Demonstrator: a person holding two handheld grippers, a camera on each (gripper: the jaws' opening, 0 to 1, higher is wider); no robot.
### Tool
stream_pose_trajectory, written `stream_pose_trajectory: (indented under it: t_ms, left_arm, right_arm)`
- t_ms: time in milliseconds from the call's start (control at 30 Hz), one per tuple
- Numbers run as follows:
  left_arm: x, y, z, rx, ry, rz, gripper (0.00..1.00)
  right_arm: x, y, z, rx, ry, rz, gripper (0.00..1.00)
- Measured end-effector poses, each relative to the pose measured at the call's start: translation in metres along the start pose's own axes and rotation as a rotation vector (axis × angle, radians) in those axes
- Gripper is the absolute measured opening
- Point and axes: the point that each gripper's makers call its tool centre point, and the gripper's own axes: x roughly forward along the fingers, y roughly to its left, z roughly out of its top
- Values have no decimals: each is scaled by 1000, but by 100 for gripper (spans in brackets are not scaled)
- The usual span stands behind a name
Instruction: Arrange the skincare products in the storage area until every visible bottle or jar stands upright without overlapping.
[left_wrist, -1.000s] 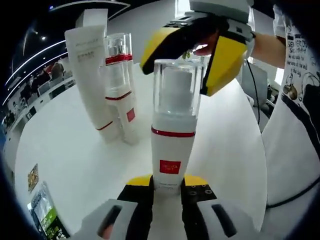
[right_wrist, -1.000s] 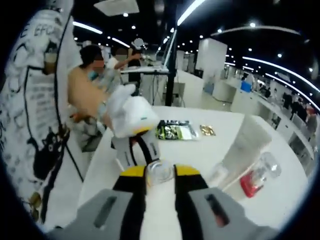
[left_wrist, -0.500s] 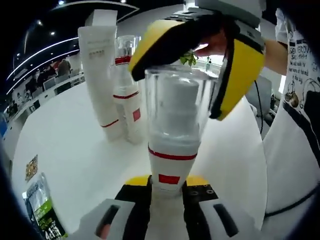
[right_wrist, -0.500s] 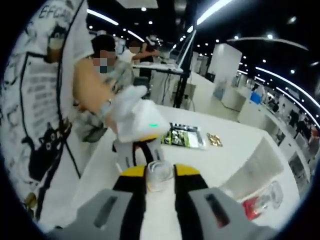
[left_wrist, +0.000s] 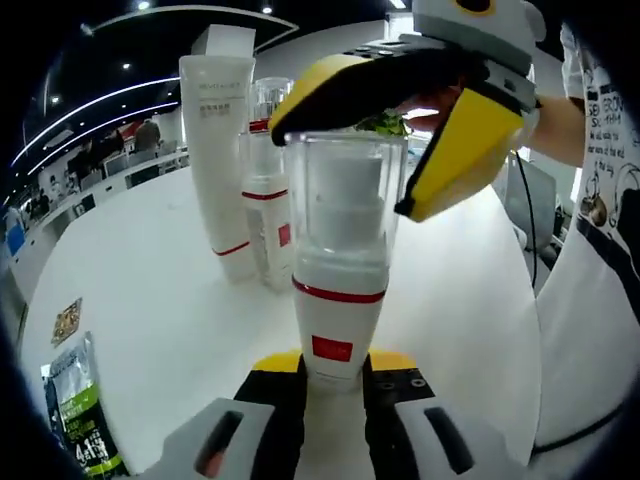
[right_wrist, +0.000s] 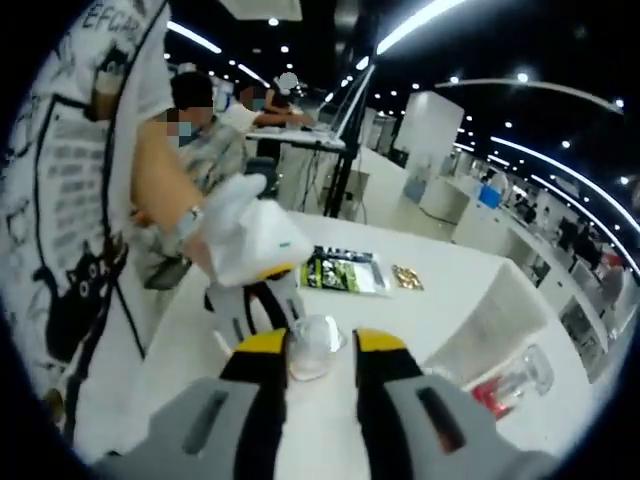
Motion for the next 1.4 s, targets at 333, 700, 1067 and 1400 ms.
stream_pose_trajectory:
  t_ms: [333,700,1067,1400]
  left_arm:
    - [5,7,5,-52,-47,142,20]
    - [8,10,7,-73,-46,269,20]
    - [3,2,2,18,-18,112,22]
    - [9,-10,4,96,-5,15,23]
  right_arm:
    - [4,6,-46,484,8,-270,28]
    - [25,2,-51,474,40,-359,19]
    - [23,12,-48,334,-42,-80,18]
    - [15,24,-49,257,-29,112,18]
